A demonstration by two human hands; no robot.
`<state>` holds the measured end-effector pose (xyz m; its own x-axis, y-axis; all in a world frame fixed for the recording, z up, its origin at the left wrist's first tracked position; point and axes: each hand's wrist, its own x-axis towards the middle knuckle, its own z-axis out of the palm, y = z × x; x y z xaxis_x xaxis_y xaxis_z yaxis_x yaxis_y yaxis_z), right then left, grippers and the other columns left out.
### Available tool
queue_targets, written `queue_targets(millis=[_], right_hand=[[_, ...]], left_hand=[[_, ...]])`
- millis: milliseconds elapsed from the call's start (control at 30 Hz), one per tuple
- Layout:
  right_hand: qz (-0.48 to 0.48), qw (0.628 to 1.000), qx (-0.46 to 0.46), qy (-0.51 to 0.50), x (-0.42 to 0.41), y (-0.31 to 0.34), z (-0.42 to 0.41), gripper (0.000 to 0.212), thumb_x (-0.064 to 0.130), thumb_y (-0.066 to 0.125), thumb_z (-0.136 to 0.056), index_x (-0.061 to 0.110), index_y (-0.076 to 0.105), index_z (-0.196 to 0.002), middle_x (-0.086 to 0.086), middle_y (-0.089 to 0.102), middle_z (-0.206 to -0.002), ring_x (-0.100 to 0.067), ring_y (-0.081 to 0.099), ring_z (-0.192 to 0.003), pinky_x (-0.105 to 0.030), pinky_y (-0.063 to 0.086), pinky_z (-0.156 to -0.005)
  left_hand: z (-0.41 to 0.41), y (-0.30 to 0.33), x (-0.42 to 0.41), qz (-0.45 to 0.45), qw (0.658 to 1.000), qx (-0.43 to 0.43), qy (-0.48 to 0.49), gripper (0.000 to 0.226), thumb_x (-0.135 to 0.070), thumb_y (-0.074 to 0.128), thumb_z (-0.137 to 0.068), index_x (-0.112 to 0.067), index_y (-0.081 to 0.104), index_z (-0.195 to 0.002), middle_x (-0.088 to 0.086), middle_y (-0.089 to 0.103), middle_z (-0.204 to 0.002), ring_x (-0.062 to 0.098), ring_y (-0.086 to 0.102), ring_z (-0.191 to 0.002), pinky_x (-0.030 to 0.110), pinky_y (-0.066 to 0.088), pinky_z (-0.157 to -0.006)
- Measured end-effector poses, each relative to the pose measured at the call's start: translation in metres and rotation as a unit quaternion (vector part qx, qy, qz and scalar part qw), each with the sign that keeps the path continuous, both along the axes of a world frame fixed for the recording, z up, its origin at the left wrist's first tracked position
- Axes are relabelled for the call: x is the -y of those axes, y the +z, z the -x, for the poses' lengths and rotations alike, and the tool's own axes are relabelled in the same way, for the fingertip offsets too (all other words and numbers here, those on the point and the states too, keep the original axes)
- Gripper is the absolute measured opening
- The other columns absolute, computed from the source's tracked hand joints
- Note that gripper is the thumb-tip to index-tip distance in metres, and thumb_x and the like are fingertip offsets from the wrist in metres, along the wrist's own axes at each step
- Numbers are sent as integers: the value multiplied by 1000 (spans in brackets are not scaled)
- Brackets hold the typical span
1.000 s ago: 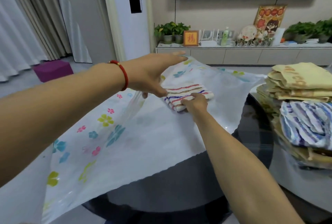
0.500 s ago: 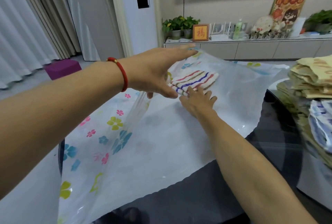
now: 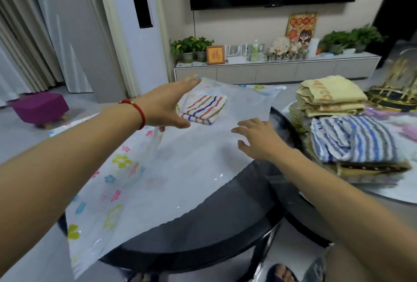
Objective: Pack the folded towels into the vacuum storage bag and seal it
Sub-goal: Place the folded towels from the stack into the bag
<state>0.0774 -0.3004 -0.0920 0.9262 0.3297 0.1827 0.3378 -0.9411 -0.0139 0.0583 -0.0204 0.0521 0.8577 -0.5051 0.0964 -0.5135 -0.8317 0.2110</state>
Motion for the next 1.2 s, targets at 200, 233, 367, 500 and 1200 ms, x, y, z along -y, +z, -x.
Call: queue_targets(millis=[200, 233, 367, 500, 1200], right_hand=[[-77, 958, 151, -231, 128, 11, 72, 21, 21, 58, -93, 10, 73, -104, -14, 70, -110, -38, 60, -102, -47, 45, -88], [-75, 940, 161, -291, 149, 12, 78, 23, 22, 57, -94, 10, 71, -106, -16, 68, -113, -40, 59, -106, -48, 44, -90], [-111, 876, 61, -465, 208, 13, 84, 36, 26, 46, -103, 16, 55, -137, -23, 50, -142, -43, 43, -131, -54, 36, -104], [-160, 862, -17, -480, 230, 13, 76, 44, 33, 55, -100, 26, 45, -143, -22, 56, -140, -44, 49, -129, -53, 37, -105], [-683, 671, -285, 38, 2, 77, 69, 20, 2, 74, -90, 15, 80, -104, 0, 78, -114, -25, 77, -95, -34, 63, -72]], left_hand=[[6, -10, 14, 7, 999, 33, 3, 110, -26, 82, -75, -30, 10, -157, -14, 6, -165, 30, 60, -110, 35, 60, -56], [8, -10, 16, 5, 999, 35, 3, 109, -25, 82, -75, -29, 11, -157, -14, 7, -165, 33, 59, -106, 34, 60, -54], [12, -10, 20, 20, 1000, 19, 16, 107, -23, 81, -76, -28, 12, -157, -15, 6, -165, 19, 48, -74, 35, 57, -45], [12, -9, 22, 28, 999, 8, 22, 106, -23, 81, -76, -29, 12, -157, -18, 6, -163, 18, 56, -70, 36, 57, -45], [12, 21, 3, 23, 998, -9, 55, 108, -23, 81, -78, -32, 7, -157, -14, 2, -165, 18, 60, -74, 32, 57, -46]])
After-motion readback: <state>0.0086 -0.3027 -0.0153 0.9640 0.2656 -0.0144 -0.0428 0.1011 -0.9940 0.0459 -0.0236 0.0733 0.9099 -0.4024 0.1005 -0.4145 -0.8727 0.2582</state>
